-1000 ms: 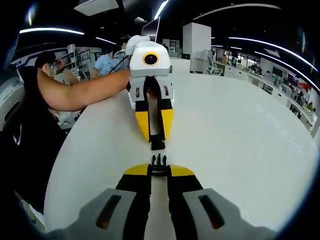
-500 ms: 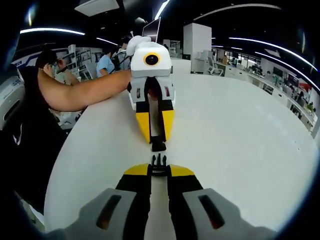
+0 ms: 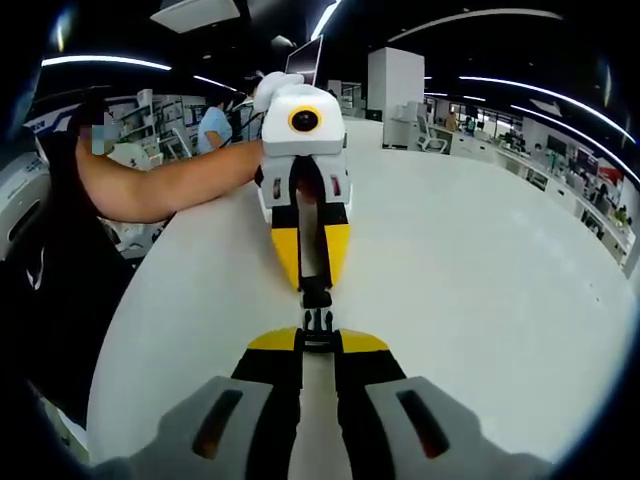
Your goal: Snap the two parts of the plastic buckle together until the buckle closes and remains connected.
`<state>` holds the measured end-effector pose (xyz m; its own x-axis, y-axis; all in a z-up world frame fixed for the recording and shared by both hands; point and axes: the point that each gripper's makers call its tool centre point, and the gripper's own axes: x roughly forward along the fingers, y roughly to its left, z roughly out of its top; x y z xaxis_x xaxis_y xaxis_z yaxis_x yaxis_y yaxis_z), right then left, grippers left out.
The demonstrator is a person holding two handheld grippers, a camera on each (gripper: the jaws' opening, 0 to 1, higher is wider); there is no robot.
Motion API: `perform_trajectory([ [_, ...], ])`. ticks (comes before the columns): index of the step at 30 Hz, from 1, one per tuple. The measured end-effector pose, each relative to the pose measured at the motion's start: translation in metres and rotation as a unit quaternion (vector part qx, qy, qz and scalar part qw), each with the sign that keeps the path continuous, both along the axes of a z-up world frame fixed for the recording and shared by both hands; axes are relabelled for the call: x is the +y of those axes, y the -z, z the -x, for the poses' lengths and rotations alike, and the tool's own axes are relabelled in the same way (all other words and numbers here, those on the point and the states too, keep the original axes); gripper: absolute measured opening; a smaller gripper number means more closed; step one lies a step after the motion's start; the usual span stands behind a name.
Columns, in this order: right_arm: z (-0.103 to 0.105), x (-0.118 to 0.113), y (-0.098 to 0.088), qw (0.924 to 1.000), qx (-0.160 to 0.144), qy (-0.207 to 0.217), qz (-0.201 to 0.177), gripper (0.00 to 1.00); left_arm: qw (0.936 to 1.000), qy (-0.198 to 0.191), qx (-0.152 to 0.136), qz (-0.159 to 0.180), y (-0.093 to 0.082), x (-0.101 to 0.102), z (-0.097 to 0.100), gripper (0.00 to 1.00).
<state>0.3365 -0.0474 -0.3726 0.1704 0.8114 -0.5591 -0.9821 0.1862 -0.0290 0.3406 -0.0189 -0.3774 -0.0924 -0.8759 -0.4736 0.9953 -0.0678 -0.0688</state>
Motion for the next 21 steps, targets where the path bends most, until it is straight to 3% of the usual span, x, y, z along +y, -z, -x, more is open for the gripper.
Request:
perform_trajectory([
  [21,0.0006,0.0034,-0.0001,1.0000,-0.005,-0.005,-0.004,0.11,1.0000,0.003,0.002,0.003,-0.0001,-0.0003,0.0010,0.10],
])
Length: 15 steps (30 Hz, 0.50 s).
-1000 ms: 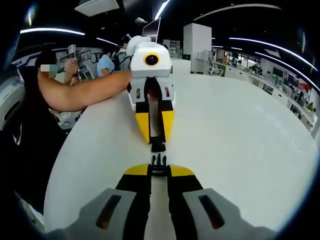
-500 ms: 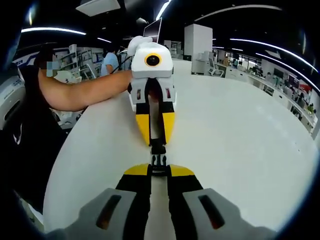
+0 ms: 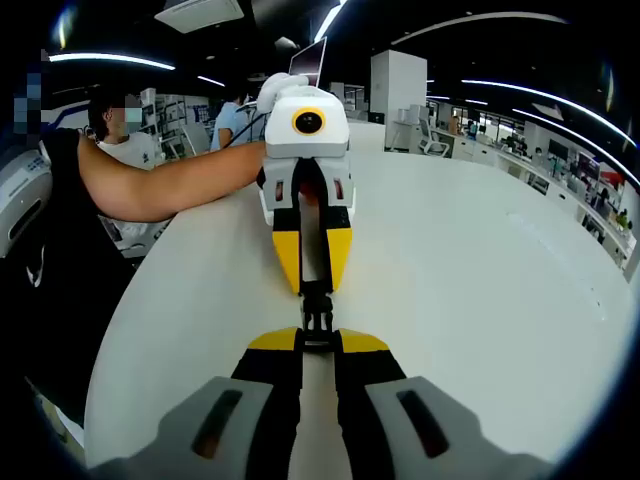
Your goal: Snap the two parts of the plastic buckle together until the buckle closes and remains connected.
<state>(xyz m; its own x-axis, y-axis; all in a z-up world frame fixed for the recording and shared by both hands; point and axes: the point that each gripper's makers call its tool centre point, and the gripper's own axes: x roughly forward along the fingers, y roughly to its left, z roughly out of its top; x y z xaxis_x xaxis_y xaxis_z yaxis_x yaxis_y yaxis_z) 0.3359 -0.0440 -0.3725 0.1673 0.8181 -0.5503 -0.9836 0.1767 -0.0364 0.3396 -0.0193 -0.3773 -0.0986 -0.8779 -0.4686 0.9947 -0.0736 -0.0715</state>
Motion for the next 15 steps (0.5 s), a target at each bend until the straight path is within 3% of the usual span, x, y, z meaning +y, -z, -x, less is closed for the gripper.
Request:
perform_trajectory([
  [15,0.0001,0.0003,-0.0002,1.0000,-0.001,-0.001,-0.001,0.11,1.0000,0.002,-0.003,0.001,-0.0002,-0.0029,0.0013,0.10],
])
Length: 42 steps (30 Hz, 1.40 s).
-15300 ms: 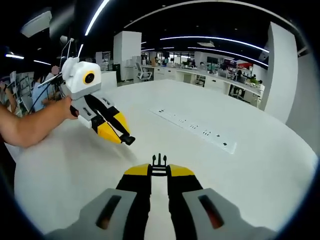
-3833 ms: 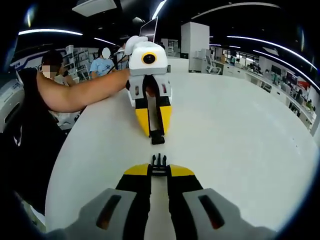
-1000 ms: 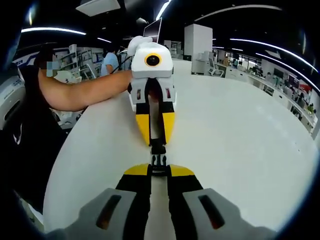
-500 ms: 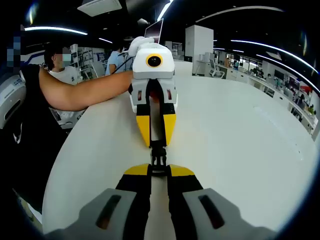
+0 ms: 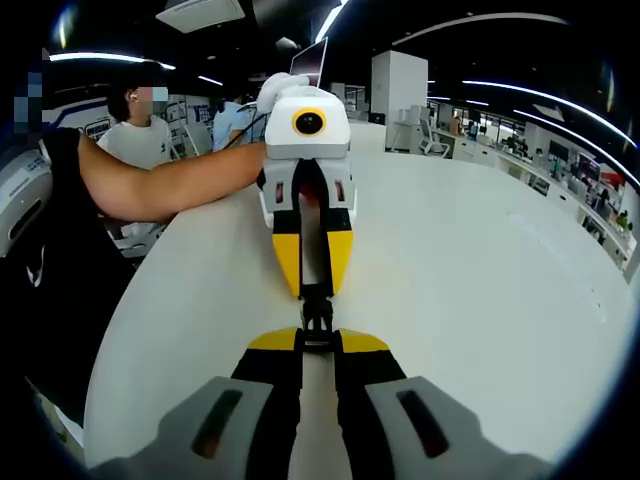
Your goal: Snap the two parts of the plastic buckle together until the buckle closes and remains connected.
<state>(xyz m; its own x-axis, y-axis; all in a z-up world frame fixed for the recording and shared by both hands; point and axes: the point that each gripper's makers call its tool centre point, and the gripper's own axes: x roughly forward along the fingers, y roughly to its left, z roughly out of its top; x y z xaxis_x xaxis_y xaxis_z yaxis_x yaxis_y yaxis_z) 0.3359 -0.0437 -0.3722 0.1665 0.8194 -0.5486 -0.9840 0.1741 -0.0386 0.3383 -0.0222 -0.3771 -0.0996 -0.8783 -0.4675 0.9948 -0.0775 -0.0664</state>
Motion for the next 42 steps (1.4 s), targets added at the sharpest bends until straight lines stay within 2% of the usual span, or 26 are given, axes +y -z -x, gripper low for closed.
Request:
perform_trajectory([
  [25,0.0040,0.0015,0.0007,0.9999,0.008,-0.002,-0.007,0.11,0.9998,0.006,-0.012,-0.012,-0.0006,-0.0074,0.0029,0.09],
  [42,0.0029,0.0042,0.0007,0.9999,0.008,-0.005,-0.011,0.10,0.9999,0.010,-0.011,-0.006,-0.0002,-0.0092,0.0056,0.09],
])
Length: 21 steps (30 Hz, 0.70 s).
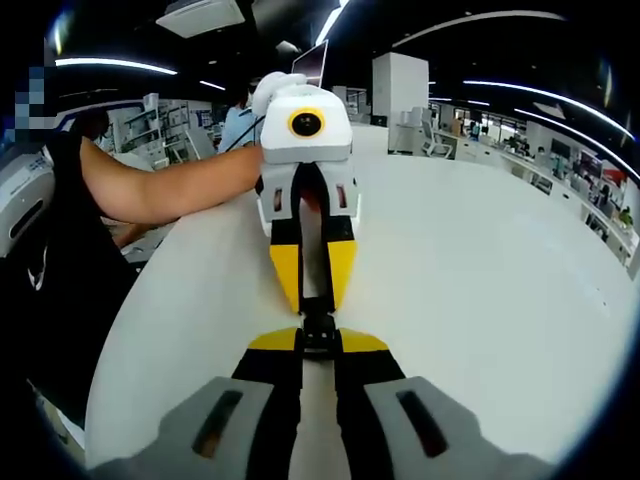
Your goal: Snap the two parts of the plastic buckle together until the buckle closes and remains connected.
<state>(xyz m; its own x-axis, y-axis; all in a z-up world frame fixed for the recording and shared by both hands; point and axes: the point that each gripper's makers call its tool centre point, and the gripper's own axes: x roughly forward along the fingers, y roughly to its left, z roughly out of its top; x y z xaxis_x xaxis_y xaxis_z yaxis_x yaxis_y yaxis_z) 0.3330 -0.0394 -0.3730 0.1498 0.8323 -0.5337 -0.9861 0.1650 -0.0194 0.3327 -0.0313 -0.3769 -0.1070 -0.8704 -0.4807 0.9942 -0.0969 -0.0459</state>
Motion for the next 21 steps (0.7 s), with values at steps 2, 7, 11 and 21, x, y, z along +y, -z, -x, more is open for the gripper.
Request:
perform_trajectory([
  [2,0.0005,0.0007,0.0000,1.0000,-0.001,-0.001,0.000,0.10,1.0000,0.000,0.000,0.000,0.0001,-0.0001,0.0001,0.09],
  [7,-0.0004,0.0008,0.0000,1.0000,-0.001,-0.001,0.000,0.10,1.0000,0.000,0.000,0.002,0.0002,-0.0004,0.0000,0.09],
  [11,-0.0005,0.0011,0.0001,1.0000,-0.002,-0.001,0.000,0.10,1.0000,0.001,-0.001,0.002,0.0003,-0.0004,-0.0009,0.09],
  [21,-0.0031,0.0007,0.0000,1.0000,-0.008,-0.005,0.000,0.10,1.0000,0.005,-0.001,0.003,0.0004,-0.0011,-0.0011,0.09],
])
